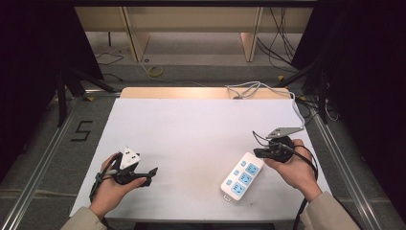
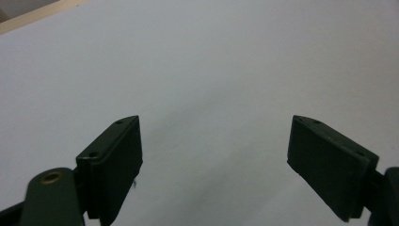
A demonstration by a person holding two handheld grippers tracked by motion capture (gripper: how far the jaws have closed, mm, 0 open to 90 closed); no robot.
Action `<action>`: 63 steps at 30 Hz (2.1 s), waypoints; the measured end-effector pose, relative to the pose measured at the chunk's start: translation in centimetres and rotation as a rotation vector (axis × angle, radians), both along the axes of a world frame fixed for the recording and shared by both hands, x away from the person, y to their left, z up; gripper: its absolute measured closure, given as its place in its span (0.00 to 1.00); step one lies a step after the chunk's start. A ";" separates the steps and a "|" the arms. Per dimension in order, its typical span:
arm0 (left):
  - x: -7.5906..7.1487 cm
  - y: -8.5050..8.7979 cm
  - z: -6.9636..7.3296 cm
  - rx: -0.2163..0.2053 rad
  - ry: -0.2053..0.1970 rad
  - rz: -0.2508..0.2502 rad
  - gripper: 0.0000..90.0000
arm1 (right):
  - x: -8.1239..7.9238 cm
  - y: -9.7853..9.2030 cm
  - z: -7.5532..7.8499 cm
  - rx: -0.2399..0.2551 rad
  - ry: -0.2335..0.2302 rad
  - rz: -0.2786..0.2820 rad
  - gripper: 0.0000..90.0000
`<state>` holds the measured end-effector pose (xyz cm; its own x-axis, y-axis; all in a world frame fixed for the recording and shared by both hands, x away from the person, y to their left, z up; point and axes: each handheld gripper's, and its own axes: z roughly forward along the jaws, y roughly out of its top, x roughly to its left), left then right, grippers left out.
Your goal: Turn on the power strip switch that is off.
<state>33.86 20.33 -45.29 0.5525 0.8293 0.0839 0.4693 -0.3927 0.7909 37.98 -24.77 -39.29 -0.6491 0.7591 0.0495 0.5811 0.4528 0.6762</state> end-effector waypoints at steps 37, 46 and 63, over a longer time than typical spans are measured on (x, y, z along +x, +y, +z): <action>0.0 -0.1 0.0 0.007 0.000 -0.003 0.20 | 0.9 1.1 -0.7 -0.054 0.073 0.027 1.00; 0.0 -0.1 0.0 0.004 0.000 -0.005 0.20 | 1.2 1.4 -0.9 -0.068 0.090 0.038 1.00; 0.0 -0.1 0.0 0.005 0.002 -0.007 0.20 | 1.6 2.1 -1.0 -0.088 0.106 0.049 1.00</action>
<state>33.90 20.20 -45.31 0.5586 0.8249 0.0871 0.4681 -0.4002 0.7879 39.56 -22.65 -40.33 -0.6801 0.7311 0.0541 0.6230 0.5375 0.5683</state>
